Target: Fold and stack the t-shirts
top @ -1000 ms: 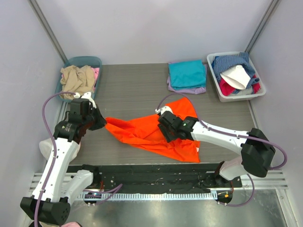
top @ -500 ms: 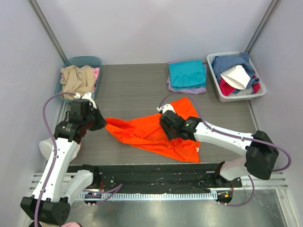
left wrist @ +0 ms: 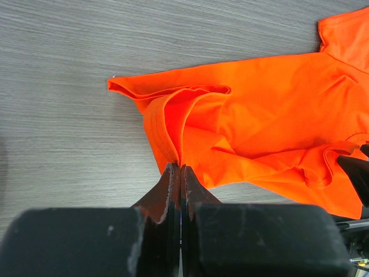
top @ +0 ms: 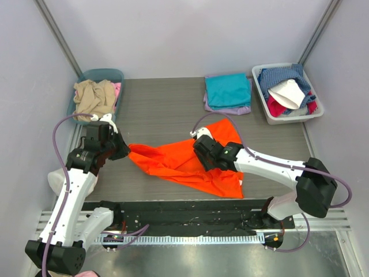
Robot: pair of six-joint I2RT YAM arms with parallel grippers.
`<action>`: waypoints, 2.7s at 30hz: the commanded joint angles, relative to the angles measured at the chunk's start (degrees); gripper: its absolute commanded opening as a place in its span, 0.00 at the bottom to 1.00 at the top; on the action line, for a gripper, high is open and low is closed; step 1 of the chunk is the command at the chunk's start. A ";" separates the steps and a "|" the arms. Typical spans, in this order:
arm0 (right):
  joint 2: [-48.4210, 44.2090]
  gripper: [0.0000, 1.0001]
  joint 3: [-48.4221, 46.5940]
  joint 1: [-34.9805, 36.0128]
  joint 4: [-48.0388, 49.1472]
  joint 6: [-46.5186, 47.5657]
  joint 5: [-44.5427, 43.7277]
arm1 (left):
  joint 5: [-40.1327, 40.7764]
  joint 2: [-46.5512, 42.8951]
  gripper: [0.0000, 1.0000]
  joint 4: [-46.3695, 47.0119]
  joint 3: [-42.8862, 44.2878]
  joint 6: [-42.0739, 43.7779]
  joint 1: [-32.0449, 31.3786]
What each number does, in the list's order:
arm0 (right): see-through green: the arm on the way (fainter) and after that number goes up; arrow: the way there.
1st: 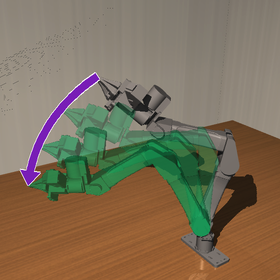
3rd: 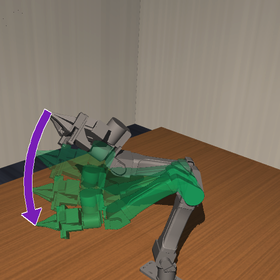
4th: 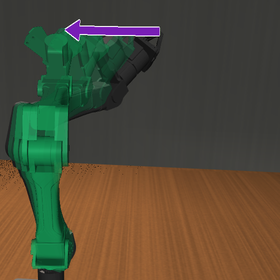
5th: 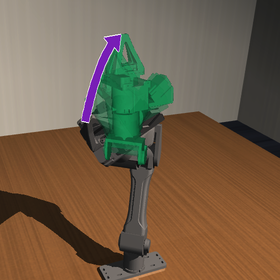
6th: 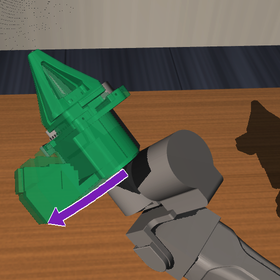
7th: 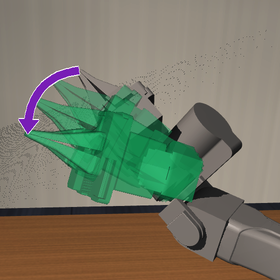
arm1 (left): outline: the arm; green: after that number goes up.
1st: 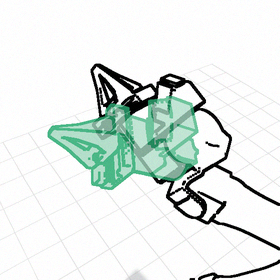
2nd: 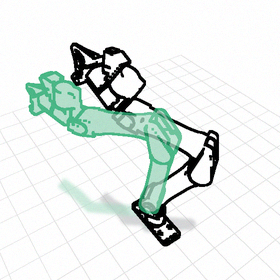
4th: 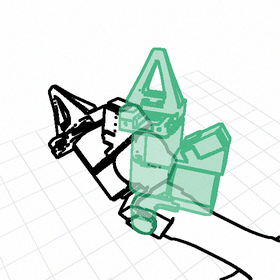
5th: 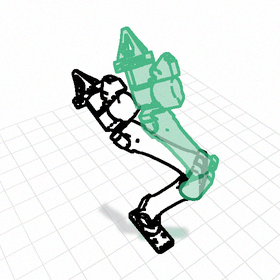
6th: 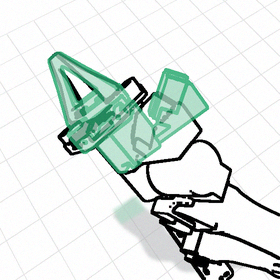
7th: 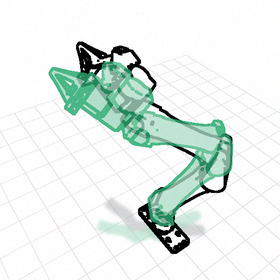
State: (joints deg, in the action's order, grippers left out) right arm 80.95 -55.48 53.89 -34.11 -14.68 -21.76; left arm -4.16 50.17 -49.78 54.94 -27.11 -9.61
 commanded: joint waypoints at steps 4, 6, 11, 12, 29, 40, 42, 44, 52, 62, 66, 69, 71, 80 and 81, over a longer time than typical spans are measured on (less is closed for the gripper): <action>1.58 0.51 -1.56 -0.10 2.47 1.58 -1.18 | -0.93 -0.95 0.00 2.05 -0.18 -0.66 0.29; 1.93 0.51 -1.65 -0.10 2.64 1.58 -1.18 | -0.93 -0.95 0.00 2.14 -0.09 -0.57 0.29; 2.20 0.39 -1.56 -0.27 2.82 1.67 -1.18 | -1.20 -0.87 0.00 2.41 -0.44 -0.75 0.29; 2.28 0.32 -1.56 -0.28 2.99 1.58 -1.09 | -1.20 -0.69 0.00 2.49 -0.36 -0.83 0.29; -1.31 0.01 -3.22 -0.63 0.45 -0.44 -2.32 | -0.93 -1.48 0.00 2.14 -0.89 -0.92 0.29; -2.55 0.32 -4.99 -0.63 -2.81 -1.05 -2.06 | -1.29 -1.74 0.00 2.32 -1.59 -1.28 0.29; -1.76 0.48 -4.98 -0.54 -2.46 -1.14 -1.71 | -1.20 -1.83 0.00 2.06 -1.41 -1.19 0.29; -1.32 0.54 -4.90 -0.63 -2.02 -1.14 -1.71 | -1.11 -2.01 0.00 1.88 -1.41 -1.10 0.29; -0.26 0.58 -4.20 -0.54 -0.70 -0.79 -1.88 | -1.02 -2.01 0.00 1.97 -1.50 -1.01 0.29; 0.79 0.60 -4.72 -0.71 0.27 -1.06 -7.85 | -1.20 -1.74 0.00 2.06 -1.50 -1.10 0.29; 1.14 0.61 -4.63 -1.68 0.36 -1.32 -8.65 | -1.20 -1.57 0.00 2.06 -1.41 -1.10 0.29; 1.67 0.61 -4.11 -2.56 0.80 -1.76 -8.57 | -1.29 -1.74 0.00 2.05 -1.59 -1.19 0.20; 1.76 0.60 -3.40 -2.73 1.50 -2.19 -8.48 | -1.46 -1.74 0.00 2.06 -1.59 -1.19 0.29; 3.60 0.54 -2.08 -4.06 4.57 -3.61 -8.21 | -1.37 -1.92 0.00 2.06 -1.85 -1.19 0.29; 3.78 0.54 -2.17 -4.14 4.66 -3.78 -8.21 | -1.37 -1.83 0.00 2.05 -1.76 -1.19 0.29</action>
State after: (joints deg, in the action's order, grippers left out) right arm 84.09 -57.56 50.06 -32.51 -17.10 -28.69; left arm -4.40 49.04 -49.54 53.19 -28.12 -9.61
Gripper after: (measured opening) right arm 0.549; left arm 0.012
